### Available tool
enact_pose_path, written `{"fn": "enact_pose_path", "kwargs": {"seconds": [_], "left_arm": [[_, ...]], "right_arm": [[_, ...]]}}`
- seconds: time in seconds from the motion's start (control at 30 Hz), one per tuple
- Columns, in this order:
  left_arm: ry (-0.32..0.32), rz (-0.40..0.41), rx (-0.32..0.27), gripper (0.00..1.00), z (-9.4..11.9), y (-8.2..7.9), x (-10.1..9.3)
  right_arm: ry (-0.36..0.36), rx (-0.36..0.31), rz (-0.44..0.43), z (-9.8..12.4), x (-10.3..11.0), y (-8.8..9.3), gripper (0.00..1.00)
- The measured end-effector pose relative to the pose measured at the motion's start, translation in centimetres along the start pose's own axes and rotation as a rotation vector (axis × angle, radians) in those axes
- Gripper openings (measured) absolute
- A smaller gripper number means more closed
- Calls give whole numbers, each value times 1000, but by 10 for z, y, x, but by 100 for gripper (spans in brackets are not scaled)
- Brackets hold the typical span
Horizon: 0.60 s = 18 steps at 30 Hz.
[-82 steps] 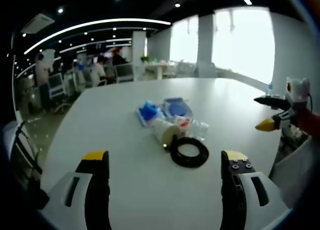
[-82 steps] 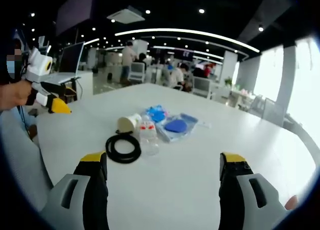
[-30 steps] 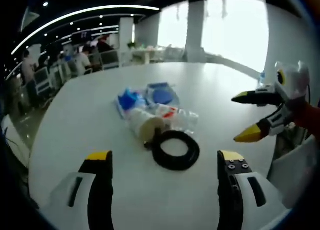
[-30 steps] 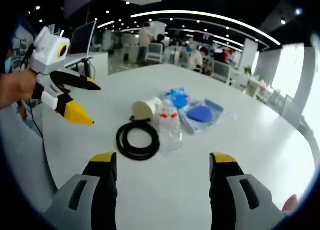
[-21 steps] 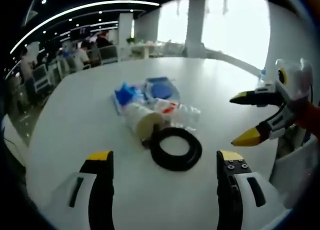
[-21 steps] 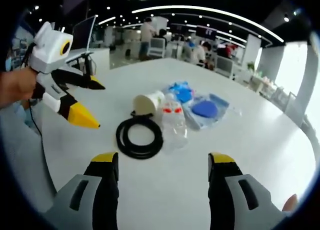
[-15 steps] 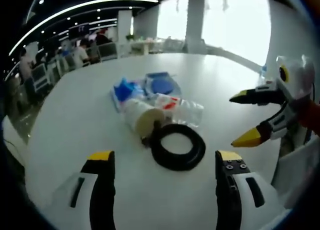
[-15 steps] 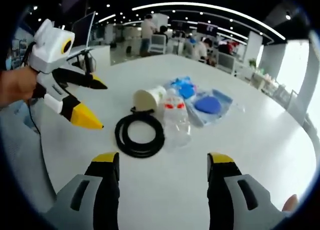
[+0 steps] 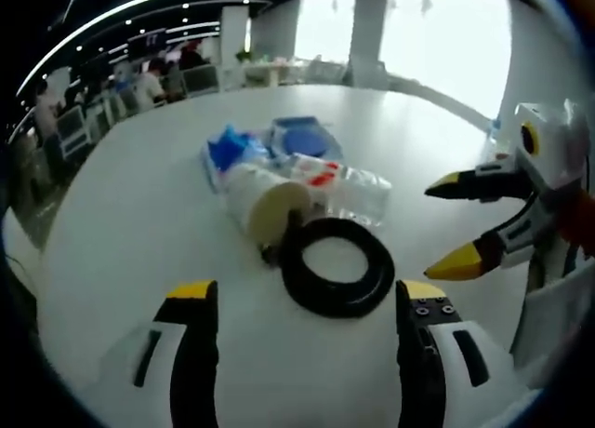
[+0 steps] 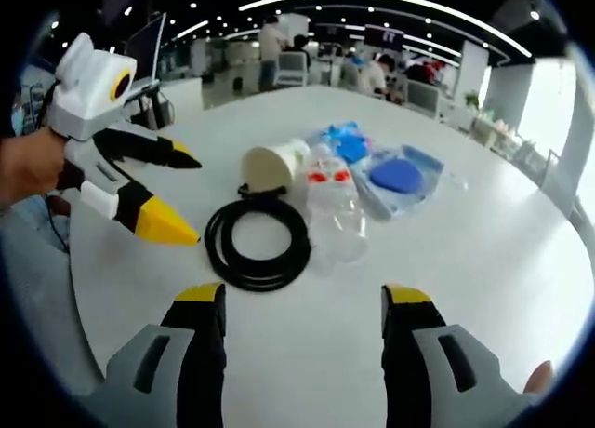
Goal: Arrange the tabletop items into an orderly group along one side of the table until the central work area is clear of visible clutter.
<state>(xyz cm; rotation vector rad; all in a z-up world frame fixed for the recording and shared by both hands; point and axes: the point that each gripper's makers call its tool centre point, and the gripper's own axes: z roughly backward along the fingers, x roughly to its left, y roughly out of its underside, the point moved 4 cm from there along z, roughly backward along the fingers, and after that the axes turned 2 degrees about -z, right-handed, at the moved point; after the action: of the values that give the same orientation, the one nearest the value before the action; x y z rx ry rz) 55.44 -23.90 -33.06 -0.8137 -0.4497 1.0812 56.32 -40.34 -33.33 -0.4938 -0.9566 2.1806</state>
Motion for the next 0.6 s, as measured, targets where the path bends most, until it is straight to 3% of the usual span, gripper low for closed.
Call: {"fn": "enact_pose_path", "kwargs": {"seconds": [0.6], "left_arm": [[11,26,32,71,-18,8,2]], "right_arm": [[-42,25,-75,-22,4,4,60]]}}
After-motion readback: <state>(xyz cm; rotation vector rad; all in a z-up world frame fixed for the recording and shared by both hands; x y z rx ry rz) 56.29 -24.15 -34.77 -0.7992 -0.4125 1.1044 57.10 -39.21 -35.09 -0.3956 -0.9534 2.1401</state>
